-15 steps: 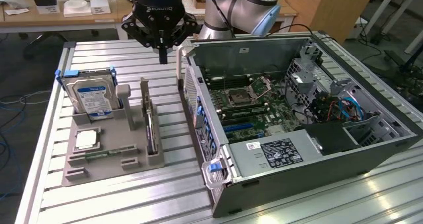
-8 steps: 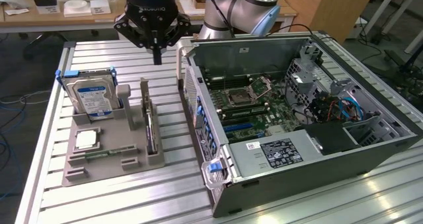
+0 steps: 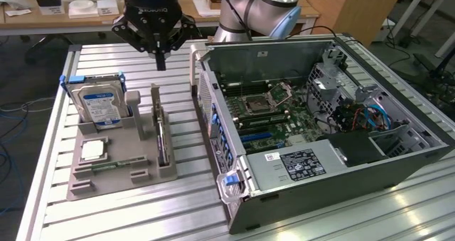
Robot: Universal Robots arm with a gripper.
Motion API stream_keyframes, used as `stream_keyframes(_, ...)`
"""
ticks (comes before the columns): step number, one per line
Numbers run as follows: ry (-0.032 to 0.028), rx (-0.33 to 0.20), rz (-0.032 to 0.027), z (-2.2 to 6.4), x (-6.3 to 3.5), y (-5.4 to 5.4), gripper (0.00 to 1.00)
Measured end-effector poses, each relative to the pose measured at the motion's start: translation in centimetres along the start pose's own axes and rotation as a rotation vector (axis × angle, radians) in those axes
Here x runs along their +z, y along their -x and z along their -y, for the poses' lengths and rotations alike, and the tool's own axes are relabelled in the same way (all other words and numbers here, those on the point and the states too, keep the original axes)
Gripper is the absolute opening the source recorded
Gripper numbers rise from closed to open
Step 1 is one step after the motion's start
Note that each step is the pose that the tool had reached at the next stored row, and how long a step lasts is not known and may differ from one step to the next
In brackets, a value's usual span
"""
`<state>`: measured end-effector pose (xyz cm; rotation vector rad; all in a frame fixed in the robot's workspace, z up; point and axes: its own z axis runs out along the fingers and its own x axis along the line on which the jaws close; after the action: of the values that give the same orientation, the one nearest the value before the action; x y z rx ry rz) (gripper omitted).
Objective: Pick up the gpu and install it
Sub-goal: 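Reach for the gpu, then pick up the gpu and move the gpu toward the slot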
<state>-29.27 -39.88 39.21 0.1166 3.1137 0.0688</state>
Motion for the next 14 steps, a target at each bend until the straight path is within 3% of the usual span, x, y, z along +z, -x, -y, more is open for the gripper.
stream_keyframes(8, 0.0, 0.0, -0.0001, 0.15, -0.03, -2.0, 0.11)
stream_keyframes(14, 0.0, 0.0, 0.0, 0.16, -0.03, -2.1, 0.11)
